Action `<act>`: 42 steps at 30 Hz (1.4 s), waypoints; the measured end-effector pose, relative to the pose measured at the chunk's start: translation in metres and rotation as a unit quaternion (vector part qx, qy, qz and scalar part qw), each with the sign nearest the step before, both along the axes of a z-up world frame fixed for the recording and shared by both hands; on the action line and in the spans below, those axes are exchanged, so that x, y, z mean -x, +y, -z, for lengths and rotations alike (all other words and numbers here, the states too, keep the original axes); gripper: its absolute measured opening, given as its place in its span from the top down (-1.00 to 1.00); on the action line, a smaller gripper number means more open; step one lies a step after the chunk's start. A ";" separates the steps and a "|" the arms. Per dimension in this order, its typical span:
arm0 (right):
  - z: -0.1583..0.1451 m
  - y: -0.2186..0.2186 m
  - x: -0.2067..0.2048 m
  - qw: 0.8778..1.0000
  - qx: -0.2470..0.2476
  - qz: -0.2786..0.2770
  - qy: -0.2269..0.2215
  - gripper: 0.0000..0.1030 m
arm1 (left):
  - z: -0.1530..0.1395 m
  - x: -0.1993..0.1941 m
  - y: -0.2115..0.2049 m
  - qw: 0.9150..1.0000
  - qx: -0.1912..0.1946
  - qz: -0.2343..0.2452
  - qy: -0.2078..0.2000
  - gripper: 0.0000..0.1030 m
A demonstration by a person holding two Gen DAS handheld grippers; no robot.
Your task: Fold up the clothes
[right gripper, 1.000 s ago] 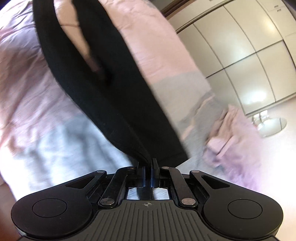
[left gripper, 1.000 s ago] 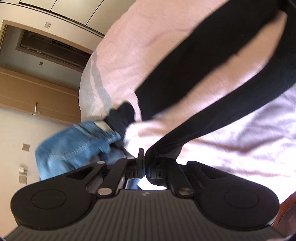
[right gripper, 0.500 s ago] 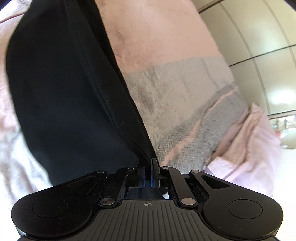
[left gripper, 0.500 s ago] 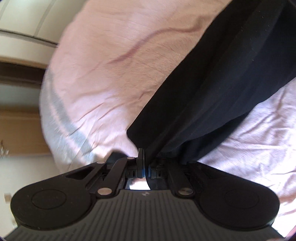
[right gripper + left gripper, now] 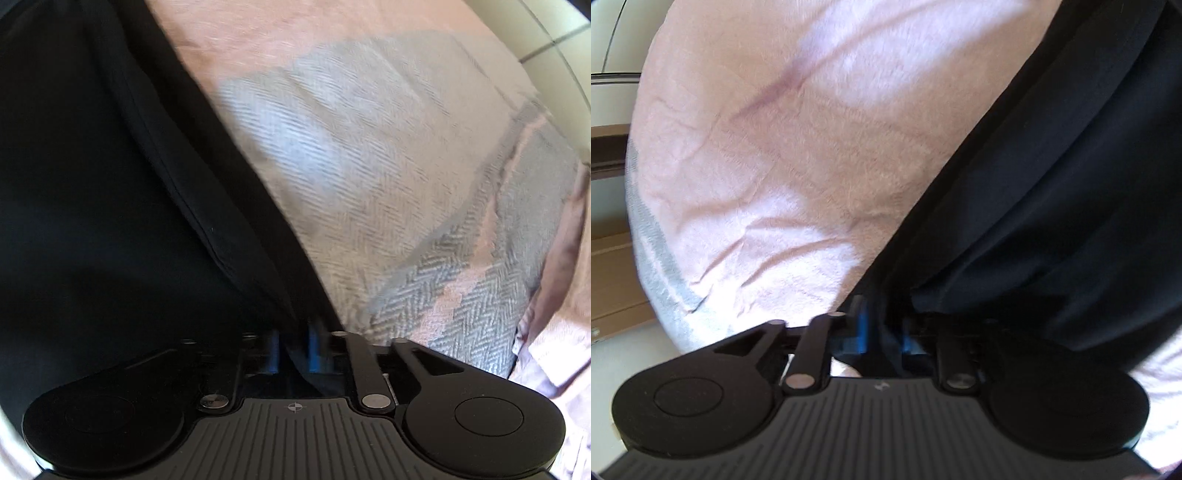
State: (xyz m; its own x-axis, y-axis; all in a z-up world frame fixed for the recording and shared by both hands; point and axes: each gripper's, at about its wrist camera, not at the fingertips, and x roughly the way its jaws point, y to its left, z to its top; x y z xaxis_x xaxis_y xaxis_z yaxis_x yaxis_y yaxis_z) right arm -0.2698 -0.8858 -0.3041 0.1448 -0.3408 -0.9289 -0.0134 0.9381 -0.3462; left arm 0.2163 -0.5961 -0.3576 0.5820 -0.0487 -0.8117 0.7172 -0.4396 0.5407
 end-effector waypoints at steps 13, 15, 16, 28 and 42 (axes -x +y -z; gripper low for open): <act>-0.083 0.011 0.031 0.971 -0.037 0.151 -0.180 0.13 | -0.060 0.006 0.005 0.998 0.046 -0.036 -0.027 0.07; -0.080 0.038 0.017 0.969 -0.085 0.127 -0.192 0.13 | -0.064 0.007 0.010 0.998 0.045 -0.036 -0.021 0.07; -0.078 0.051 0.009 0.968 -0.110 0.113 -0.196 0.13 | -0.065 0.008 0.013 0.998 0.044 -0.035 -0.017 0.07; -0.016 0.193 -0.159 0.961 -0.223 -0.032 -0.159 0.14 | -0.042 -0.056 0.034 0.999 0.027 0.002 0.031 0.00; -0.024 0.243 -0.273 0.961 -0.116 0.110 -0.224 0.13 | -0.071 -0.086 0.115 0.983 0.101 0.143 0.056 0.16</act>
State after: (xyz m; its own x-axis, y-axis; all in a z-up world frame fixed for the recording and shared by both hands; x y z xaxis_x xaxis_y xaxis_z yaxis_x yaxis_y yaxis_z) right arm 0.0036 -0.6425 -0.2800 0.4954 -0.2008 -0.8451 0.2962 0.9536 -0.0530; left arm 0.3020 -0.4810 -0.2864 0.4280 -0.3640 -0.8272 0.6403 -0.5238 0.5618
